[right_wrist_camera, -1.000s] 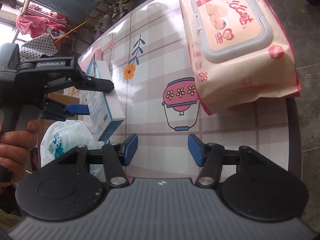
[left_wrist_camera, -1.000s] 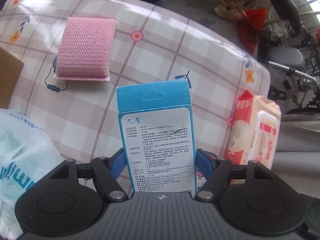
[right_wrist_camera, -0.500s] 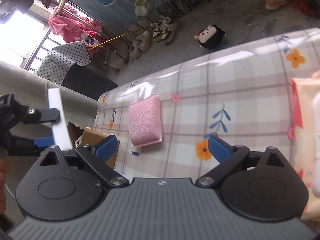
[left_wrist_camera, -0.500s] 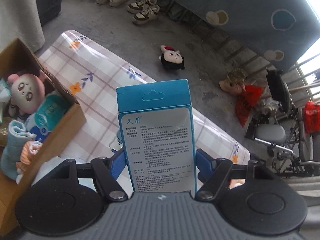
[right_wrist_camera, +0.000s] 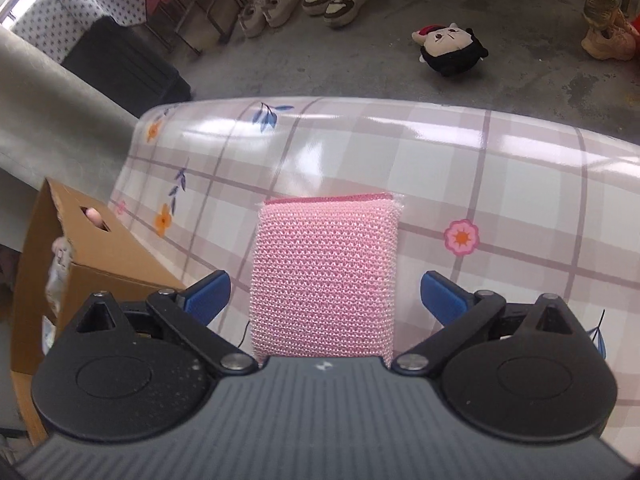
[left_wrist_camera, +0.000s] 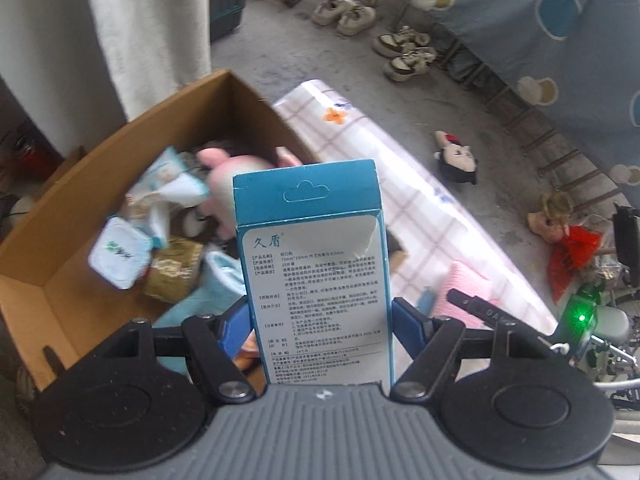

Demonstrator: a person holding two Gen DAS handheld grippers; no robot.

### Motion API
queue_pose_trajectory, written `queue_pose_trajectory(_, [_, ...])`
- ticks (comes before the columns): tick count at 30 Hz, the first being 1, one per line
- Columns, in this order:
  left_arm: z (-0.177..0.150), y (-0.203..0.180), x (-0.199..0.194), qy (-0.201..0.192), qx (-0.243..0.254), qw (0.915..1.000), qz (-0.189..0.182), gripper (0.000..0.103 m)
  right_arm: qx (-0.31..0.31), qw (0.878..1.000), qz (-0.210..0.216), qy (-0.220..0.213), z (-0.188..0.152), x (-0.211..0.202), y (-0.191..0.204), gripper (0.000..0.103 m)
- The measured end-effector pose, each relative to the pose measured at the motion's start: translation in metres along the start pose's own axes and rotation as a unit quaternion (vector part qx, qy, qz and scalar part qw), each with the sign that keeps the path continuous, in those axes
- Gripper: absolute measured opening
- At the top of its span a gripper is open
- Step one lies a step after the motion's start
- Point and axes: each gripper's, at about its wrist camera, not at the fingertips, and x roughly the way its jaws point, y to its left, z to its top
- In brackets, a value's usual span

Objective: Organize soft objects
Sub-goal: 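Carry the medicine box with the left tool while the right grasps the pink knitted sponge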

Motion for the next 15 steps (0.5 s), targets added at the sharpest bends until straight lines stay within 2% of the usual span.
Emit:
queue_pose_trajectory(3, [0.001,0.025,0.001,0.004,-0.006,0.9999,0.015,0.074,-0.011,1.000,-0.021,0.013,-0.002,0.016,0.013,0.102])
queue_pose_trajectory(8, [0.004,0.058,0.001,0.006,-0.014,0.9993,0.033,0.074,-0.053,0.996,-0.069,0.010,-0.004,0.028,0.035,0.101])
queue_pose_trajectory(10, [0.006,0.070,0.001,0.005,-0.015,0.9990,0.043,0.074,-0.065,0.993,-0.094,0.006,-0.006,0.029,0.041,0.092])
queue_pose_trajectory(11, [0.007,0.075,0.001,0.005,-0.015,0.9988,0.046,0.074,-0.070,0.992,-0.106,0.001,-0.007,0.028,0.043,0.082])
queue_pose_trajectory(15, [0.013,0.096,-0.001,0.004,-0.014,0.9981,0.060,0.074,-0.037,0.995,-0.096,-0.015,-0.004,0.017,0.033,0.078])
